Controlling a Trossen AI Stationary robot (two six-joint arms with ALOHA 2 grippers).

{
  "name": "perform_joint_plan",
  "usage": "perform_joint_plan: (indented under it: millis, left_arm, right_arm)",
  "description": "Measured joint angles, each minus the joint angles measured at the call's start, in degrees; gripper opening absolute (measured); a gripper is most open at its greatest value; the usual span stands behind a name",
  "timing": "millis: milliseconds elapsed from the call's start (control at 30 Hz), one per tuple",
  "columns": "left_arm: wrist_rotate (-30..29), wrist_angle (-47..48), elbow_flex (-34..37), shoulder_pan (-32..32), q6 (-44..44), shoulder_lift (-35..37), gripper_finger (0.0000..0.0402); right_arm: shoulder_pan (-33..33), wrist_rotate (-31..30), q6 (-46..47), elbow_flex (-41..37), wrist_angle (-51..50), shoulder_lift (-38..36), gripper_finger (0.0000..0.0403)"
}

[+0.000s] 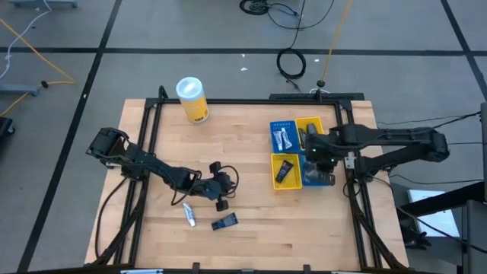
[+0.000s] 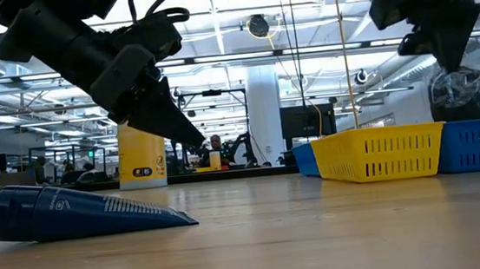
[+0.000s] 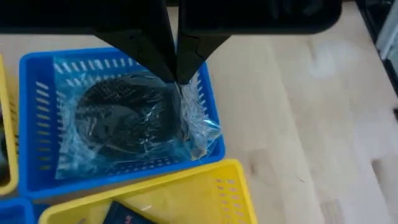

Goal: Pick & Place Travel size toiletries
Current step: Put the black hairbrush into the bottom blue bin

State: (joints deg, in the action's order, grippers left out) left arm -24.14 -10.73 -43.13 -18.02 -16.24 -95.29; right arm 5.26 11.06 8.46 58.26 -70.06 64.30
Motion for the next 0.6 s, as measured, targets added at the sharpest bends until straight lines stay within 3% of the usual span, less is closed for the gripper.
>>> perform_joint_plan:
  millis: [233, 600]
  left_arm:
    - [0.0, 0.0, 0.0, 0.0, 0.0, 0.0, 0.0045]
    - [0.0, 0.2, 0.0, 0.0, 0.0, 0.0, 0.0045]
  right_arm:
    - [3.6, 0.5, -8.8, 0.0, 0.5, 5.7, 0.0008]
    - [4.2, -13.2, -10.6, 0.0, 2.6, 11.0, 0.0088]
